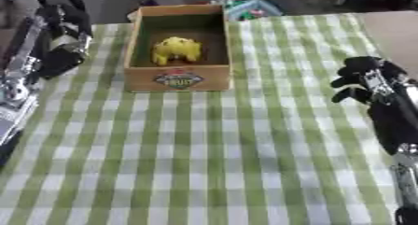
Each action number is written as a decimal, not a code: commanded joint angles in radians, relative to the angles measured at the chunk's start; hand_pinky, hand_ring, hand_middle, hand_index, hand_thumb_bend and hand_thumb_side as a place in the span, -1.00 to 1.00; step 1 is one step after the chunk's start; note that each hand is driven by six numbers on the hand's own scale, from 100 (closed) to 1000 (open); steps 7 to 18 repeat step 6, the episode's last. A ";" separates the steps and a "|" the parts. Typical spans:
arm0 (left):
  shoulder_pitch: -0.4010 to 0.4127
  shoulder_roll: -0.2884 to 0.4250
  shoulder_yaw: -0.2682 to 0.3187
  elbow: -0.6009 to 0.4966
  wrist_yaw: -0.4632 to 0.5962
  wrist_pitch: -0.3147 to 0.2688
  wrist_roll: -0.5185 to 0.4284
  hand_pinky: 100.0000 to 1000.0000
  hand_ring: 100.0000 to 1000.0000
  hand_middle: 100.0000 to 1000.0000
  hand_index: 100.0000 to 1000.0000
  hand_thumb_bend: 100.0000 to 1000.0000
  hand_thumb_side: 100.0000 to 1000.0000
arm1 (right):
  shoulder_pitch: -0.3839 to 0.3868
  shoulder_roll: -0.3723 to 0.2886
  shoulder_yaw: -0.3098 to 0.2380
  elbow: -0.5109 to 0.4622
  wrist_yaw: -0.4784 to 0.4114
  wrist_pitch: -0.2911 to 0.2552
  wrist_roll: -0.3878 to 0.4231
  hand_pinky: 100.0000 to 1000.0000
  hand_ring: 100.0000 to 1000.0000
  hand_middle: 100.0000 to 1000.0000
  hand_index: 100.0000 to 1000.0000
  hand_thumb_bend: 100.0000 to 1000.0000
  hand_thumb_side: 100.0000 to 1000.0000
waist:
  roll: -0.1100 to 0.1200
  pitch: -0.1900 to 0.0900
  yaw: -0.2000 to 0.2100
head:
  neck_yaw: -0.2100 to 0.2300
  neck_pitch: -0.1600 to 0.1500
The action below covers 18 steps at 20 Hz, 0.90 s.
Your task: Pick up objects on the table and place them in the box.
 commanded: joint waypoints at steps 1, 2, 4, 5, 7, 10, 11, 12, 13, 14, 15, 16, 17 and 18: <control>0.034 0.025 0.036 -0.084 0.072 0.014 0.042 0.09 0.42 0.21 0.10 -1.00 -0.33 | -0.008 -0.006 -0.008 -0.010 0.004 0.001 -0.006 -0.20 0.08 0.05 0.31 -1.00 0.04 | -0.005 -0.012 0.003 | -0.004 0.002; 0.053 0.021 0.045 -0.099 0.087 0.013 0.053 0.10 0.42 0.21 0.11 -1.00 -0.30 | -0.008 -0.005 -0.008 -0.010 0.004 0.001 -0.007 -0.20 0.08 0.05 0.31 -1.00 0.04 | -0.006 -0.011 0.004 | -0.004 0.001; 0.086 0.013 0.060 -0.124 0.108 0.009 0.067 0.10 0.43 0.22 0.11 -1.00 -0.26 | -0.008 -0.005 -0.009 -0.010 0.005 0.001 -0.008 -0.20 0.07 0.05 0.31 -1.00 0.04 | -0.008 -0.008 0.006 | -0.006 0.000; 0.100 0.010 0.067 -0.131 0.115 0.008 0.072 0.10 0.43 0.22 0.11 -1.00 -0.24 | -0.008 -0.004 -0.009 -0.010 0.006 0.001 -0.009 -0.21 0.07 0.05 0.31 -1.00 0.04 | -0.009 -0.007 0.008 | -0.006 0.000; 0.110 0.008 0.072 -0.136 0.119 0.008 0.077 0.10 0.43 0.22 0.11 -1.00 -0.24 | -0.008 -0.004 -0.009 -0.011 0.006 0.001 -0.009 -0.21 0.07 0.05 0.31 -1.00 0.04 | -0.010 -0.006 0.009 | -0.006 0.000; 0.110 0.008 0.072 -0.136 0.119 0.008 0.077 0.10 0.43 0.22 0.11 -1.00 -0.24 | -0.008 -0.004 -0.009 -0.011 0.006 0.001 -0.009 -0.21 0.07 0.05 0.31 -1.00 0.04 | -0.010 -0.006 0.009 | -0.006 0.000; 0.110 0.008 0.072 -0.136 0.119 0.008 0.077 0.10 0.43 0.22 0.11 -1.00 -0.24 | -0.008 -0.004 -0.009 -0.011 0.006 0.001 -0.009 -0.21 0.07 0.05 0.31 -1.00 0.04 | -0.010 -0.006 0.009 | -0.006 0.000; 0.110 0.008 0.072 -0.136 0.119 0.008 0.077 0.10 0.43 0.22 0.11 -1.00 -0.24 | -0.008 -0.004 -0.009 -0.011 0.006 0.001 -0.009 -0.21 0.07 0.05 0.31 -1.00 0.04 | -0.010 -0.006 0.009 | -0.006 0.000; 0.110 0.008 0.072 -0.136 0.119 0.008 0.077 0.10 0.43 0.22 0.11 -1.00 -0.24 | -0.008 -0.004 -0.009 -0.011 0.006 0.001 -0.009 -0.21 0.07 0.05 0.31 -1.00 0.04 | -0.010 -0.006 0.009 | -0.006 0.000; 0.110 0.008 0.072 -0.136 0.119 0.008 0.077 0.10 0.43 0.22 0.11 -1.00 -0.24 | -0.008 -0.004 -0.009 -0.011 0.006 0.001 -0.009 -0.21 0.07 0.05 0.31 -1.00 0.04 | -0.010 -0.006 0.009 | -0.006 0.000; 0.110 0.008 0.072 -0.136 0.119 0.008 0.077 0.10 0.43 0.22 0.11 -1.00 -0.24 | -0.008 -0.004 -0.009 -0.011 0.006 0.001 -0.009 -0.21 0.07 0.05 0.31 -1.00 0.04 | -0.010 -0.006 0.009 | -0.006 0.000; 0.110 0.008 0.072 -0.136 0.119 0.008 0.077 0.10 0.43 0.22 0.11 -1.00 -0.24 | -0.008 -0.004 -0.009 -0.011 0.006 0.001 -0.009 -0.21 0.07 0.05 0.31 -1.00 0.04 | -0.010 -0.006 0.009 | -0.006 0.000; 0.110 0.008 0.072 -0.136 0.119 0.008 0.077 0.10 0.43 0.22 0.11 -1.00 -0.24 | -0.008 -0.004 -0.009 -0.011 0.006 0.001 -0.009 -0.21 0.07 0.05 0.31 -1.00 0.04 | -0.010 -0.006 0.009 | -0.006 0.000; 0.110 0.008 0.072 -0.136 0.119 0.008 0.077 0.10 0.43 0.22 0.11 -1.00 -0.24 | -0.008 -0.004 -0.009 -0.011 0.006 0.001 -0.009 -0.21 0.07 0.05 0.31 -1.00 0.04 | -0.010 -0.006 0.009 | -0.006 0.000</control>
